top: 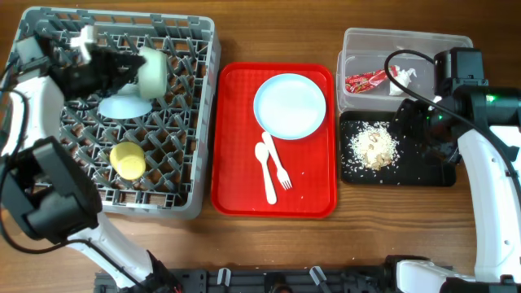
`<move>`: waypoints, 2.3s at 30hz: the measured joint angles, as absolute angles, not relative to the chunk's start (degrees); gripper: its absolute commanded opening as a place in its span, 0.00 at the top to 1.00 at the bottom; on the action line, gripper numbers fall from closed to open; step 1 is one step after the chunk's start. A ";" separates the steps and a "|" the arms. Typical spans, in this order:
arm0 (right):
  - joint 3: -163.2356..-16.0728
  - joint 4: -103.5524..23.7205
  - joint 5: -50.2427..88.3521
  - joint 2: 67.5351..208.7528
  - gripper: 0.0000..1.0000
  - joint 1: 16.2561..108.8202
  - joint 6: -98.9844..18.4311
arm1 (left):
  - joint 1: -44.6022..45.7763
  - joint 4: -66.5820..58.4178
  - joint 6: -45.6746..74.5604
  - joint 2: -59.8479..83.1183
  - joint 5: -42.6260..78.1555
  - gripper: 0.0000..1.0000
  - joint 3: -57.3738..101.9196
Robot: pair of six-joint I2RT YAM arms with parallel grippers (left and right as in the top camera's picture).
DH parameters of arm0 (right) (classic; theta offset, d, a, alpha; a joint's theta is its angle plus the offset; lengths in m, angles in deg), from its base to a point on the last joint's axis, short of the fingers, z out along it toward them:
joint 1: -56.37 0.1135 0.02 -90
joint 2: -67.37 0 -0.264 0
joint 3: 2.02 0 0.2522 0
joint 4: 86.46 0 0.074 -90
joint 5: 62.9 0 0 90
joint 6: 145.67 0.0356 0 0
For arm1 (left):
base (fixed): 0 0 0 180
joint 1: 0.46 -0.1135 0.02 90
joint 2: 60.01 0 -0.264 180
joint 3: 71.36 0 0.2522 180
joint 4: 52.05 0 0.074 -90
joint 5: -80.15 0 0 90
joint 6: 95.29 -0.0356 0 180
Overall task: Sort waste into correct bins and load items into the dishwasher rack
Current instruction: 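Lift the green bowl with the left gripper and set it in the rack, then release the green bowl and move the left gripper to the spoon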
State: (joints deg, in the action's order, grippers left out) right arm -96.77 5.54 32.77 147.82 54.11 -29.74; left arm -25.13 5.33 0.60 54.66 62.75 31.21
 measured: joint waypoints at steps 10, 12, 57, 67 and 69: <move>-96.77 5.58 32.77 147.82 0.11 54.11 -29.74 | -25.02 5.41 0.86 54.84 66.24 0.96 31.19; -96.77 5.60 32.77 147.82 0.11 54.11 -29.74 | -24.52 5.41 0.86 54.86 66.59 0.96 31.19; -96.77 5.97 32.77 147.82 0.11 54.11 -29.96 | -27.07 15.10 -1.33 42.46 46.44 0.00 31.02; -96.77 6.15 32.75 147.82 0.11 54.11 -29.98 | -3.12 26.14 9.67 28.28 15.10 0.00 31.26; -96.77 6.15 32.75 147.82 0.11 54.11 -29.98 | 3.09 27.42 15.15 28.59 7.80 0.00 31.04</move>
